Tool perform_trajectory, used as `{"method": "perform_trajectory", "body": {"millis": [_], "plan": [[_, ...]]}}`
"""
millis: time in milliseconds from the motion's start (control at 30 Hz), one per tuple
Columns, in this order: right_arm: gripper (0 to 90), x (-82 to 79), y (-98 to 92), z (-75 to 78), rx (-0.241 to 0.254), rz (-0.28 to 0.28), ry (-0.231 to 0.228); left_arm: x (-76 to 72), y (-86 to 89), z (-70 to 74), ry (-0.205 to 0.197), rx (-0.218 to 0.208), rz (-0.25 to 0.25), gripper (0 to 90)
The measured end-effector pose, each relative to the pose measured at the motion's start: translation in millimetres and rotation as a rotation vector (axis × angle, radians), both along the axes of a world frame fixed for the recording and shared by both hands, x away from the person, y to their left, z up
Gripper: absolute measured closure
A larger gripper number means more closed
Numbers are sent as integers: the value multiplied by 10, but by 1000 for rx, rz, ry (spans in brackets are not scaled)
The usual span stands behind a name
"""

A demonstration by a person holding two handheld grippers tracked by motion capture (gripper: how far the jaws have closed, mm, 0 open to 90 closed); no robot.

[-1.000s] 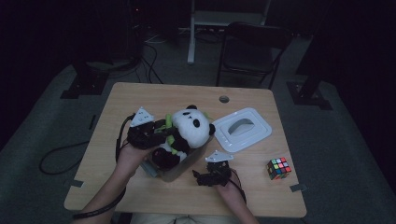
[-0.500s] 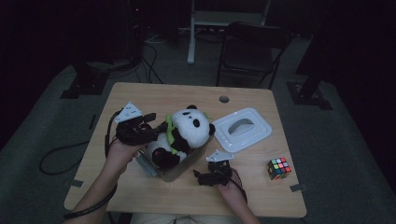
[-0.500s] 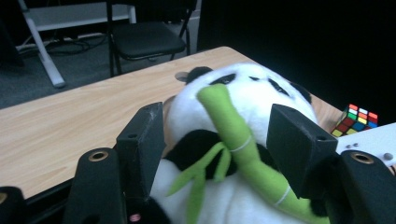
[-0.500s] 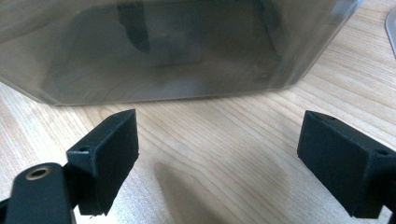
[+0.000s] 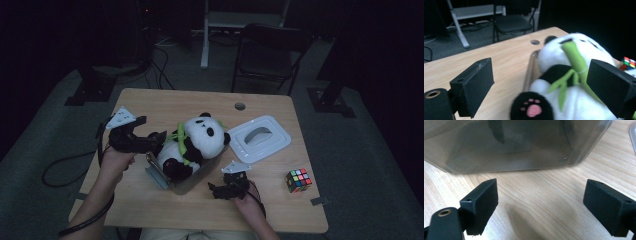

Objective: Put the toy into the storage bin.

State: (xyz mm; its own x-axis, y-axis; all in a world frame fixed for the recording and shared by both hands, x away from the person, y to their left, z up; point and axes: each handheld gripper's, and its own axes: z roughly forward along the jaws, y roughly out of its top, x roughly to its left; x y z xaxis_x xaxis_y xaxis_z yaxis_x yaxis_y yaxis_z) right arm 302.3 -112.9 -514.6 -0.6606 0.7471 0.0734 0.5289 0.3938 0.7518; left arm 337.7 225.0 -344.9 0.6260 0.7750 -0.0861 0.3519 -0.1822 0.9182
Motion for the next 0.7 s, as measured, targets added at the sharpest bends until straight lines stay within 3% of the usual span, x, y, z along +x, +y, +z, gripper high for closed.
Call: {"method": "perform_trajectory", "body": {"millis": [67,300,467,633,700], "plan": [[125,0,-9,-6,0,-4,3,29,64,-3,-9,6,31,19],[125,-2,-13,-4,6,-2,6,182,272,-126,-23,20,115,19],[125,0,5,-13,4,2,7,354,397,-354,15,24,174,19],[125,0,14,-10,1,3,6,464,527,-584,-12,-4,228,19],[125,4,9,-4,6,2,7,511,580,-678,-3,-3,251,19]]}}
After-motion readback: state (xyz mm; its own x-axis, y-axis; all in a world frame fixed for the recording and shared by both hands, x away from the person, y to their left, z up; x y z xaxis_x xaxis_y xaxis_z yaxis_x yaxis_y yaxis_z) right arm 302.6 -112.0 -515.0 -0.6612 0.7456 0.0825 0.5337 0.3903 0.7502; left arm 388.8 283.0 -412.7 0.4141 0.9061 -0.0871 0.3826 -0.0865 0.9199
